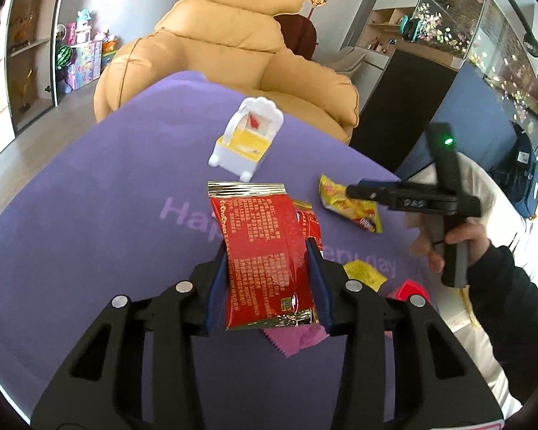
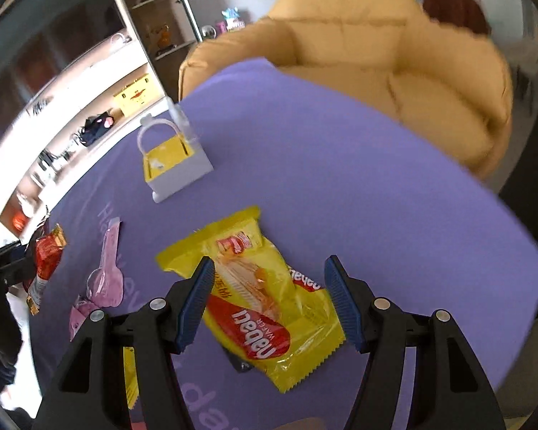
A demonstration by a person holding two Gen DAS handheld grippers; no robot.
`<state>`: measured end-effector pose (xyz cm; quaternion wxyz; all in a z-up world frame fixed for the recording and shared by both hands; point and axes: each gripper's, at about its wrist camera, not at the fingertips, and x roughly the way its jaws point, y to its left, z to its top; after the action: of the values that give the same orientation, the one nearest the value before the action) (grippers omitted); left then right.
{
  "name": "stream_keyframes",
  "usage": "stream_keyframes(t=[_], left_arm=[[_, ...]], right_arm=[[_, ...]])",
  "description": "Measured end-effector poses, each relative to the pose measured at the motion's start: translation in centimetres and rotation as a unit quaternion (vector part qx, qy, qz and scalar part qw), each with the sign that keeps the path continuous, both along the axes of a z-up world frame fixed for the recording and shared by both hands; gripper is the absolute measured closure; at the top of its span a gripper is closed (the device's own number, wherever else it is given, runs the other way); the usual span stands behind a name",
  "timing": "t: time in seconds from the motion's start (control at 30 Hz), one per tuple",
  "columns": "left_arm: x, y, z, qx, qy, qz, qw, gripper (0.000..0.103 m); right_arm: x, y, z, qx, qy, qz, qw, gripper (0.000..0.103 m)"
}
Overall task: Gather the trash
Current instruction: 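Grasp the yellow Nabati wafer packet with the right tool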
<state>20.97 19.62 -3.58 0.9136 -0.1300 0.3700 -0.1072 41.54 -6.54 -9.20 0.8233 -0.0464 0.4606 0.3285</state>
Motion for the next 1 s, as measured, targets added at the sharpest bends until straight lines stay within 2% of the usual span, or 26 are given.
stream_keyframes(t=[0.07,0.2,0.4,0.5,0.57,0.6,0.63,0.8,1.0], left_arm=[[0.5,0.1,0.2,-0.003,0.000,0.003,1.0000,0.064],[1.5,0.2,-0.1,-0.003,0.004,0.011,0.9999,0.064],[2.6,0.3,-0.8,-0.010,0.013,0.020,0.9997,0.064],[2.5,0.3,-1.2,-0.011,0.016,0.021,0.9996,0.064],[2.5,0.2,-1.4,-0.009,0.020,0.021,0.9995,0.064],[2.4,0.1,-1.4,-0.008,0.021,0.022,0.9995,0.064],[2.3,0.1,-1.5,-0.007,0.023,0.022,0.9995,0.064],[1.8,-0.4,-1.2,-0.002,0.018,0.022,0.9996,0.064],[0.6,-2.5,0.7,0.013,-0.012,0.009,0.9998,0.064]], right_arm=[[-0.2,0.3,-0.7,0.009,0.023,0.016,1.000,0.043],[-2.1,1.6,-1.1,-0.025,-0.013,0.038,0.999,0.043],[-3.9,3.4,-1.6,-0.093,-0.073,0.063,0.991,0.041],[-3.7,3.3,-1.6,-0.092,-0.063,0.060,0.992,0.042],[-4.3,3.4,-1.4,-0.102,-0.076,0.062,0.990,0.059],[-4.7,3.5,-1.2,-0.111,-0.078,0.064,0.989,0.073],[-5.1,3.7,-0.9,-0.121,-0.077,0.062,0.988,0.081],[-7.5,2.8,1.2,-0.111,-0.083,0.052,0.989,0.092],[-11.3,0.8,4.3,-0.087,-0.110,0.027,0.990,0.093]])
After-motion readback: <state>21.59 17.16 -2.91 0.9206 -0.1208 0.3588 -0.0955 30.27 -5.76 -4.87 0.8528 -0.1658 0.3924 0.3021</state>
